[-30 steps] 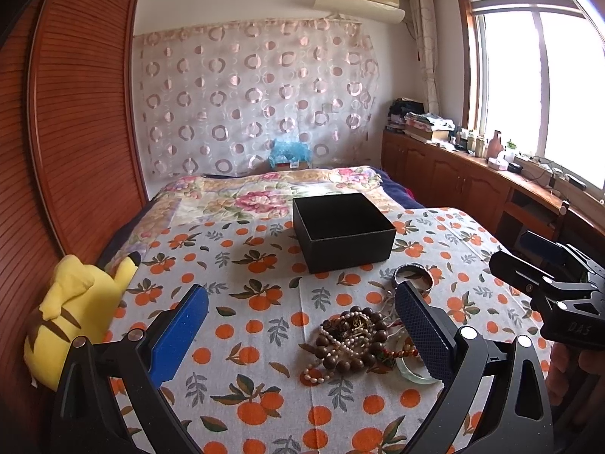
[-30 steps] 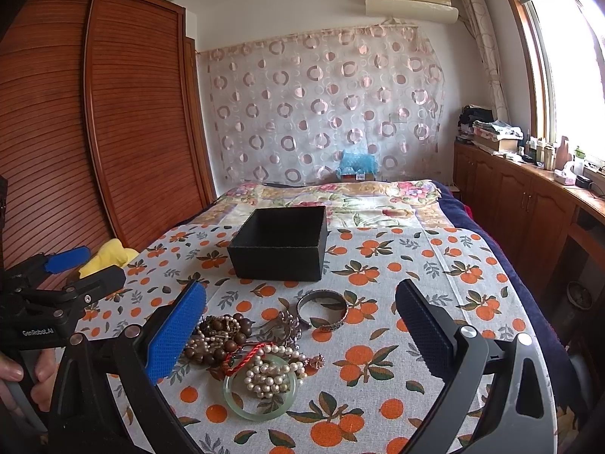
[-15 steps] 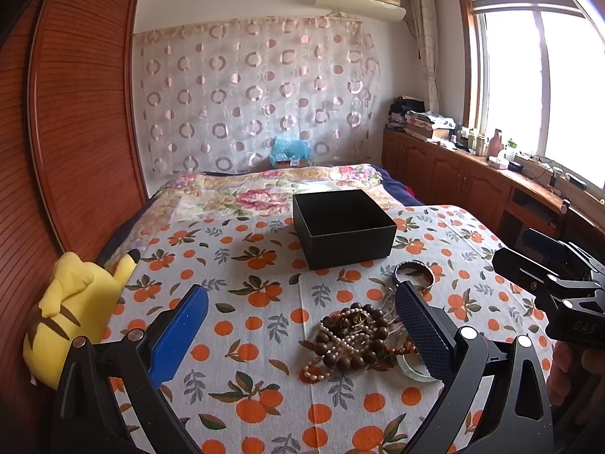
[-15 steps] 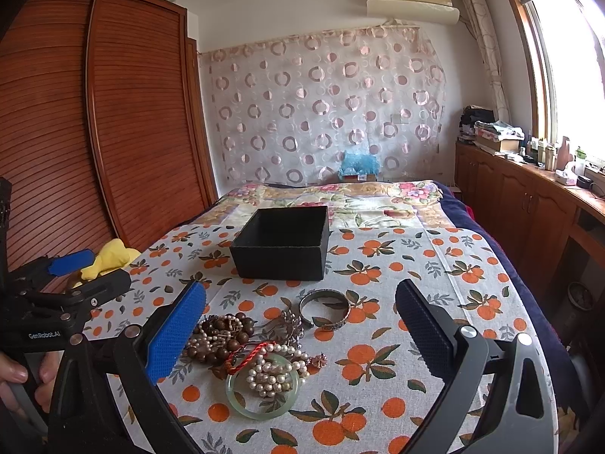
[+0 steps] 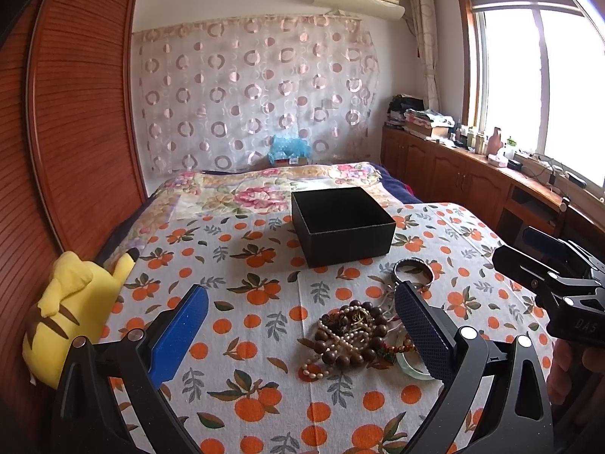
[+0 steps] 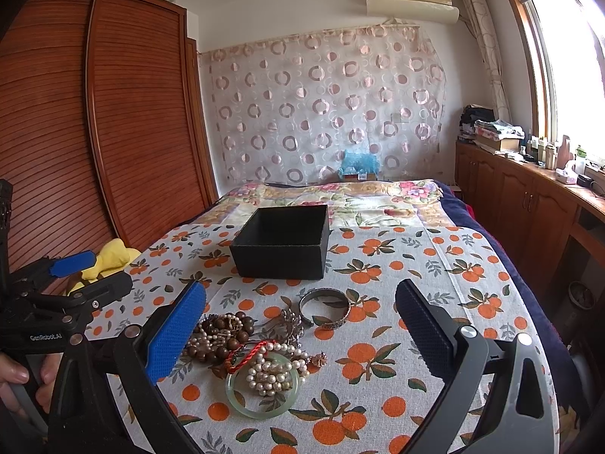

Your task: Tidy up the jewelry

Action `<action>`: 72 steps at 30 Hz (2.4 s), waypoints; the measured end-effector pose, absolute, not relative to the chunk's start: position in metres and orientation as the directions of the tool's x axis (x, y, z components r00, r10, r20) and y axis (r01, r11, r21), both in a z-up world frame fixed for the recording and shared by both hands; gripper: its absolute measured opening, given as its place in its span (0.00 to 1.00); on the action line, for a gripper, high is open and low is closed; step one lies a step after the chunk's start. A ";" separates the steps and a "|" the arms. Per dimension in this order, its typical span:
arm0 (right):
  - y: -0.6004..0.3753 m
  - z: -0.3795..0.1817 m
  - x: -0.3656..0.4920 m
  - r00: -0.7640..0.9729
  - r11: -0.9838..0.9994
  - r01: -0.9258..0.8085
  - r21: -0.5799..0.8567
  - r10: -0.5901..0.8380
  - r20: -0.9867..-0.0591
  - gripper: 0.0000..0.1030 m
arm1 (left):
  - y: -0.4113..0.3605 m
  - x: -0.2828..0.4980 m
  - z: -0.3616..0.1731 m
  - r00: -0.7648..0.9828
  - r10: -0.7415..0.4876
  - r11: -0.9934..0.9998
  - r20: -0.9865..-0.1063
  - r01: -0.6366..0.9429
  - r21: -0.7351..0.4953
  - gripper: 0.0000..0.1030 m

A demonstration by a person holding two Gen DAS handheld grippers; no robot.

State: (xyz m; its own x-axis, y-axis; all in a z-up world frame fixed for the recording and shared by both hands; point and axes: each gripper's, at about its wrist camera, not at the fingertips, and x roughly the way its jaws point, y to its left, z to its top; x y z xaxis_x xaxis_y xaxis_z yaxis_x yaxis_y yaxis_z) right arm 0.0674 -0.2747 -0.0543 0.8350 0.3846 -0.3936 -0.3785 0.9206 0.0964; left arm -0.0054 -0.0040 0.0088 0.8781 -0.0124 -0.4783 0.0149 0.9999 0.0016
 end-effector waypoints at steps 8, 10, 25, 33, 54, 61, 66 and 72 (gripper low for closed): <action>-0.270 -0.050 0.064 0.836 0.920 -0.380 0.093 0.385 -0.391 0.98 | -0.004 -0.005 0.008 0.878 -0.011 1.000 -0.479 0.015 0.004 0.93; -0.270 -0.050 0.064 0.836 0.920 -0.380 0.092 0.385 -0.391 0.98 | -0.004 -0.005 0.008 0.877 -0.013 1.000 -0.480 0.016 0.002 0.93; -0.270 -0.058 0.063 0.819 0.909 -0.407 0.092 0.408 -0.405 0.98 | -0.001 0.006 -0.010 0.846 -0.023 1.000 -0.533 0.025 -0.003 0.93; -0.282 -0.074 0.068 0.783 0.892 -0.435 0.119 0.441 -0.438 0.87 | 0.005 0.019 -0.035 0.791 -0.047 0.999 -0.610 0.051 -0.010 0.93; -0.278 -0.106 0.080 0.712 0.873 -0.479 0.088 0.446 -0.542 0.80 | 0.002 0.060 -0.083 0.626 -0.224 0.974 -0.746 0.155 -0.162 0.31; -0.275 -0.109 0.084 0.696 0.863 -0.500 0.071 0.449 -0.561 0.80 | -0.001 0.067 -0.078 0.616 -0.257 0.966 -0.745 0.172 -0.191 0.12; -0.274 -0.109 0.086 0.693 0.863 -0.501 0.063 0.443 -0.569 0.80 | -0.009 0.061 -0.048 0.675 -0.267 0.963 -0.688 0.210 -0.169 0.12; -0.275 -0.104 0.086 0.699 0.865 -0.500 0.053 0.439 -0.565 0.80 | -0.015 0.057 -0.013 0.717 -0.285 0.957 -0.636 0.244 -0.155 0.12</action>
